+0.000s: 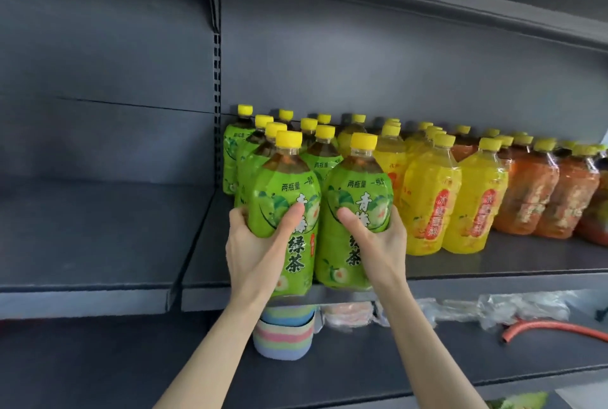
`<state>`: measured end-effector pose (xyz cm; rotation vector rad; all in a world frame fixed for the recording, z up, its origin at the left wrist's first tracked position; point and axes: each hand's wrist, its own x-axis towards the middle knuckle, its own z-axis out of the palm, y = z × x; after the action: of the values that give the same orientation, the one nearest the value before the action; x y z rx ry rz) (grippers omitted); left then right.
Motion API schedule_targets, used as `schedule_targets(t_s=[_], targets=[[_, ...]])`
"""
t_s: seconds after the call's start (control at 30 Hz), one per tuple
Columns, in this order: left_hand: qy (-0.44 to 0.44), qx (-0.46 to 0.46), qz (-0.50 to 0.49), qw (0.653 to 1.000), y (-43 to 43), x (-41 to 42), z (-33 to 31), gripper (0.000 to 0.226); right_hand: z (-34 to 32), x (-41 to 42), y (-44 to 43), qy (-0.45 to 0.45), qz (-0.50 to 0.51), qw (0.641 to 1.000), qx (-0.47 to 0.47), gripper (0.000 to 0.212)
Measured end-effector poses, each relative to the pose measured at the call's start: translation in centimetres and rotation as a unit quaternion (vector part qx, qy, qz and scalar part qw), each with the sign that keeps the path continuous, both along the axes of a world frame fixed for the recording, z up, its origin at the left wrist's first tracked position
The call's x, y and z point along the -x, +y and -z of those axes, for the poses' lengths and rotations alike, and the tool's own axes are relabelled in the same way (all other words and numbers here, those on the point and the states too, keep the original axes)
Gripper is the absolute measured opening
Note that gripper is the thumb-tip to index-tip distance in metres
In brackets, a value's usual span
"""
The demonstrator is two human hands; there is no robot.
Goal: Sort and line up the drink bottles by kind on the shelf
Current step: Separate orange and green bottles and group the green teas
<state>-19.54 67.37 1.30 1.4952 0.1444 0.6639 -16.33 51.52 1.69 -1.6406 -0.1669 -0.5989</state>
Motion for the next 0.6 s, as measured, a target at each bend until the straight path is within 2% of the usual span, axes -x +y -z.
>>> schedule_targets(t_s=[0.07, 0.13, 0.27, 0.33, 0.37, 0.6], targets=[[-0.004, -0.005, -0.022, 1.000, -0.5, -0.4, 0.0, 0.068, 0.6, -1.1, -0.7, 0.010, -0.021, 1.000, -0.001, 0.100], [-0.012, -0.009, -0.041, 0.999, -0.9, -0.7, 0.0, 0.066, 0.5, -2.0, -1.2, 0.022, -0.050, 0.998, -0.002, 0.105], [-0.019, -0.003, -0.055, 0.998, -0.8, -1.2, 0.2, 0.071, 0.3, -3.6, -1.5, 0.037, -0.111, 0.993, -0.006, 0.097], [-0.020, -0.006, -0.067, 0.998, -0.6, -1.6, 0.4, 0.068, 0.0, -3.9, -1.2, 0.034, -0.147, 0.988, -0.011, 0.068], [-0.021, -0.010, -0.074, 0.997, -0.5, -1.8, 0.4, 0.067, 0.2, -4.3, -0.9, 0.033, -0.156, 0.987, -0.013, 0.062], [-0.025, -0.016, -0.099, 0.995, 0.8, -3.0, 0.5, 0.068, 0.8, -5.8, 0.6, 0.023, -0.173, 0.984, -0.035, 0.067]])
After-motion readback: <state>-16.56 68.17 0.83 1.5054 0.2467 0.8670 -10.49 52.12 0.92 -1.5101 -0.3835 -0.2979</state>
